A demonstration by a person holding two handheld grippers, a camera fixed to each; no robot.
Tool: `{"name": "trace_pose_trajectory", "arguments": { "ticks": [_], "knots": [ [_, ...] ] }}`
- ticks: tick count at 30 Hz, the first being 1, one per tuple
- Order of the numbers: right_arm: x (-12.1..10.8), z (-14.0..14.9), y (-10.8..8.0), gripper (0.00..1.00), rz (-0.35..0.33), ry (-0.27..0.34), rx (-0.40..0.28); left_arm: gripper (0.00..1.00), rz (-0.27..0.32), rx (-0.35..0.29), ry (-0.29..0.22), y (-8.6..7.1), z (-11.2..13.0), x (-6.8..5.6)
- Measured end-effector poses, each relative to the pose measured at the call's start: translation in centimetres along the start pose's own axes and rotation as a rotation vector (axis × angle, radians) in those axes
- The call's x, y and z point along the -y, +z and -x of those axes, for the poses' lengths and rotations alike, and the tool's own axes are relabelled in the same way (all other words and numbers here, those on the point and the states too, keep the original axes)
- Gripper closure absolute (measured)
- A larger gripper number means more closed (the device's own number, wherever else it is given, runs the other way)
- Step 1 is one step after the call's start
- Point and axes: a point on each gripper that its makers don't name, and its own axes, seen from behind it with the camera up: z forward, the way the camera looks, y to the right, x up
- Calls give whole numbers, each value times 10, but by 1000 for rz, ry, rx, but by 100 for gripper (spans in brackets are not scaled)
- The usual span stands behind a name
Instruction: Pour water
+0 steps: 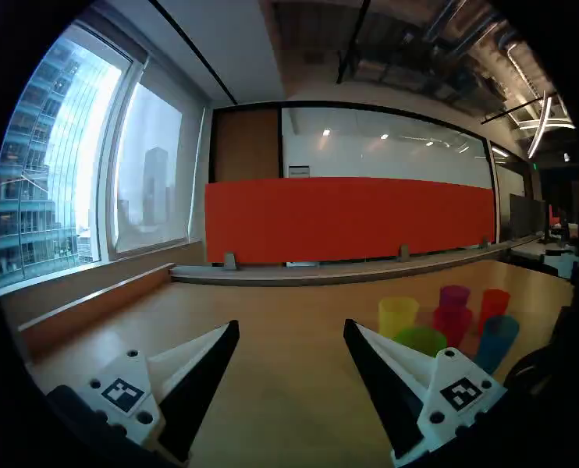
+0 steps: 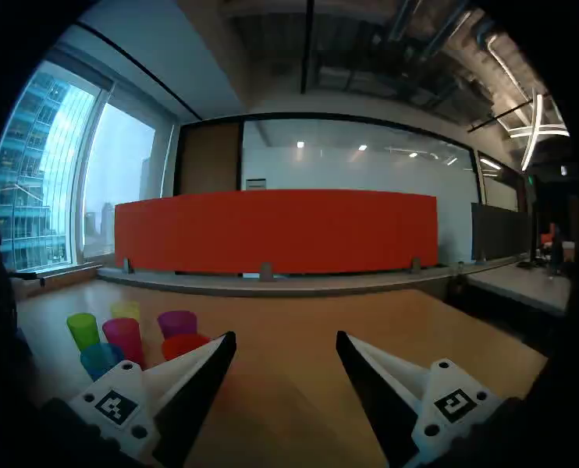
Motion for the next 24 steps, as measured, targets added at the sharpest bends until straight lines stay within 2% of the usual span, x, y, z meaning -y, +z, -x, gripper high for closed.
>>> {"name": "trace_pose_trajectory", "arguments": {
  "ticks": [8, 24],
  "knots": [
    [5, -26, 1, 1, -24, -17, 13, 0, 30, -9, -27, 2, -42, -5],
    [17, -92, 12, 1, -76, -24, 53, 0, 55, -21, -19, 4, -130, 1]
  ]
}}
